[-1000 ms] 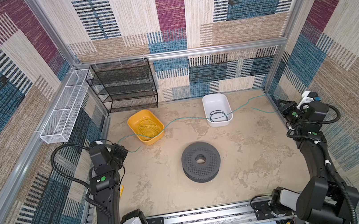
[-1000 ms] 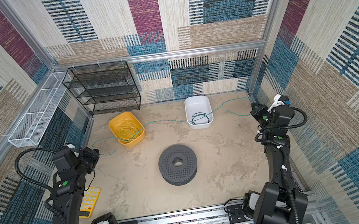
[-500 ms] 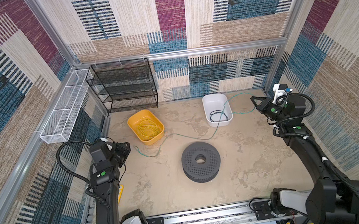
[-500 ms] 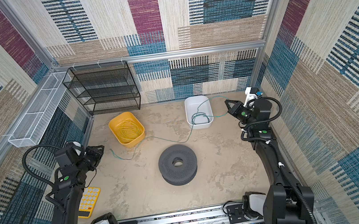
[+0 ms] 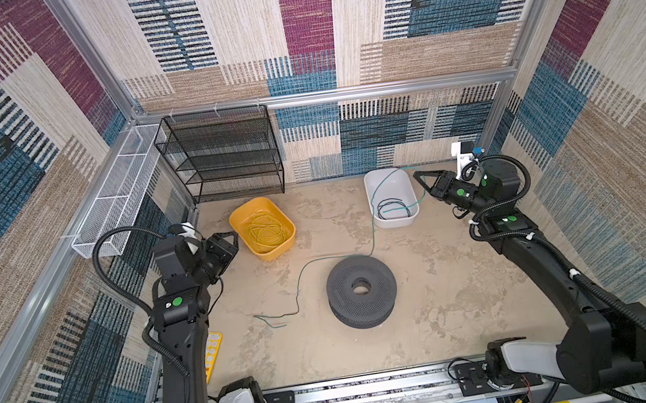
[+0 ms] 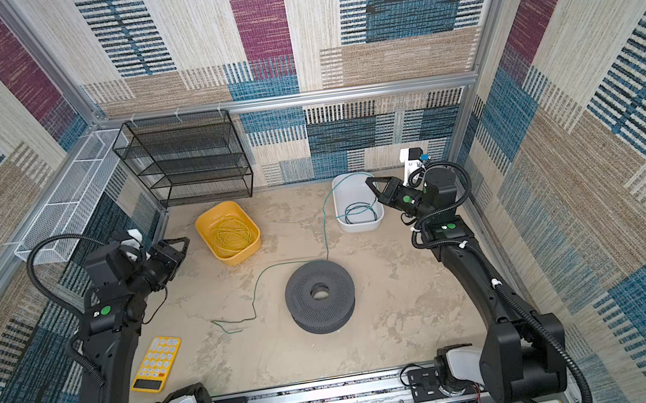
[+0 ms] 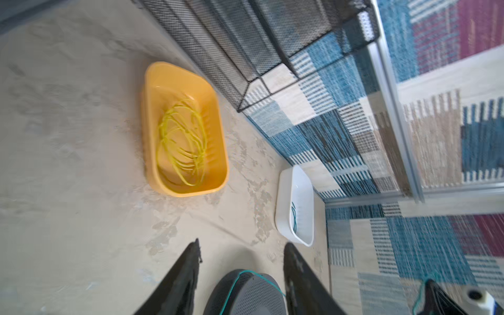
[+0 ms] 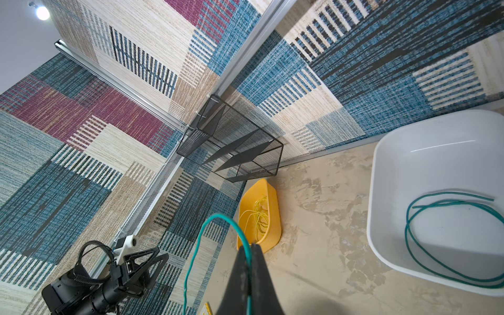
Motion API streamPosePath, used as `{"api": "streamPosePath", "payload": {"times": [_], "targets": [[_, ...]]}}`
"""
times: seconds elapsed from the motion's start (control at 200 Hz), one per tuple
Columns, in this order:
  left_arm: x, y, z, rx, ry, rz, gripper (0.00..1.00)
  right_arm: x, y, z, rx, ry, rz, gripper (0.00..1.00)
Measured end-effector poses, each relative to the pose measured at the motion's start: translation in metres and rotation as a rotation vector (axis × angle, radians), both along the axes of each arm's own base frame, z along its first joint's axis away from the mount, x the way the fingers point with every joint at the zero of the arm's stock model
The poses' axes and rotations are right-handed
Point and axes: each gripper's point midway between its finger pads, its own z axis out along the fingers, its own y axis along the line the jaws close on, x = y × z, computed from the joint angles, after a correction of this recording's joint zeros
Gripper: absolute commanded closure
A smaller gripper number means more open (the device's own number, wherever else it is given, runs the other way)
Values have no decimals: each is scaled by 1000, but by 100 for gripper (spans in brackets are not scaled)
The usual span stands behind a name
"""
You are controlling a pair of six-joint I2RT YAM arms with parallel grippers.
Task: Wrap the cables
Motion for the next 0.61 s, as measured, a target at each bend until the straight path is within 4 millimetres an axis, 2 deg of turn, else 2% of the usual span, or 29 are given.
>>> {"api": "streamPosePath", "payload": {"times": [0.07,0.12,0.14,0.155,0.19,0.235,0.24,0.285,0.346,0.411,0.501,0.606], "targets": [[6,-33,16,34,-23,-100,48,-1,7,3,0,-4,13,100],[8,-67,27,45,-35,-207,47,-2,10,5,-1,-7,19,100],[9,-75,29,48,-36,-230,47,-2,12,5,-1,-9,21,100],[10,-90,32,54,-41,-276,47,-3,13,5,-3,-10,23,100],[12,-112,37,72,-51,-339,47,-3,15,5,-4,-11,27,100],[14,-134,40,99,-62,-398,47,-4,15,4,-5,-6,27,100],[14,-142,40,107,-62,-422,47,-4,16,4,-5,-5,28,100],[11,-168,42,128,-65,-500,46,-4,16,3,-9,-1,23,100],[6,-216,48,161,-105,-631,45,-4,17,4,-13,-4,19,100],[-5,-259,46,188,-125,-752,44,-6,18,4,-19,-11,21,100],[-14,-297,38,222,-141,-853,43,-8,20,2,-21,-9,25,100],[-13,-315,24,253,-137,-889,44,-9,20,-3,-25,3,24,100]]}}
